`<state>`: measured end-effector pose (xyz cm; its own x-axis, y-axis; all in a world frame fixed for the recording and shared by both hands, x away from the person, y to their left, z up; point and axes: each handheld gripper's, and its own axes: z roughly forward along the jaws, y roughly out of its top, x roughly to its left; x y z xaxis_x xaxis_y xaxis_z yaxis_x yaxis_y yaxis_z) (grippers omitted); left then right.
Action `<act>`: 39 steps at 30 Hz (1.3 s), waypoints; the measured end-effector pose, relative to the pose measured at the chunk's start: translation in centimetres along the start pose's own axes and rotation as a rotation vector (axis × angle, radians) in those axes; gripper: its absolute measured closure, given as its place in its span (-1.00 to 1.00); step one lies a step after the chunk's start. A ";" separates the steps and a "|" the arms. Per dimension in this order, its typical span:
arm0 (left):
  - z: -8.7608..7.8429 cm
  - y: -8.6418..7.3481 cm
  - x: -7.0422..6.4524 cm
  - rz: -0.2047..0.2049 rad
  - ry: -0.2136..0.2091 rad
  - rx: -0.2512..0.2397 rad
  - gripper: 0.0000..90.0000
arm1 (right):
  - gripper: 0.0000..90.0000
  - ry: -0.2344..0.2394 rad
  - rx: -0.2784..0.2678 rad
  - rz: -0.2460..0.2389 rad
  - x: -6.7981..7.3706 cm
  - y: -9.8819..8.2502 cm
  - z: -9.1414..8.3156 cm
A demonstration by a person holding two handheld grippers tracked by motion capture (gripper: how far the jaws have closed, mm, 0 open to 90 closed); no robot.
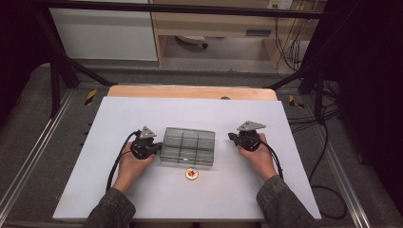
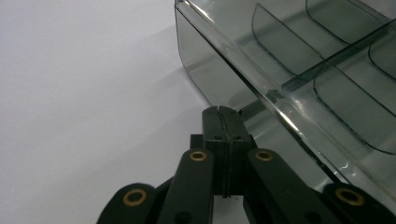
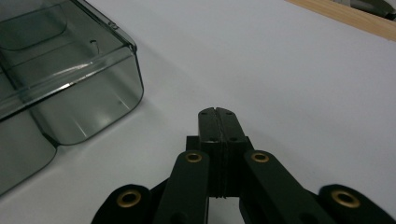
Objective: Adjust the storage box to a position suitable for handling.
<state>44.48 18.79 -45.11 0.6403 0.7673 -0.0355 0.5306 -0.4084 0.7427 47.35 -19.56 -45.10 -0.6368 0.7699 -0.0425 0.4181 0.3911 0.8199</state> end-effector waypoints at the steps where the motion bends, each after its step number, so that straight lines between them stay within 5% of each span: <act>1: 0.1 0.1 -0.1 0.000 -0.005 -0.001 1.00 | 1.00 0.002 0.001 -0.008 0.1 0.1 0.2; 25: 2.0 1.0 -3.3 0.022 -0.062 -0.018 1.00 | 1.00 0.022 0.033 -0.010 0.0 -0.3 0.6; 39: 2.3 1.1 -5.1 0.032 -0.096 -0.015 1.00 | 1.00 0.022 0.038 0.021 -0.7 -1.5 -1.0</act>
<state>43.03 13.28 -45.63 0.7077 0.7026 -0.0748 0.5011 -0.4245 0.7541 46.50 -21.21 -45.69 -0.6413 0.7672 -0.0128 0.4558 0.3943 0.7980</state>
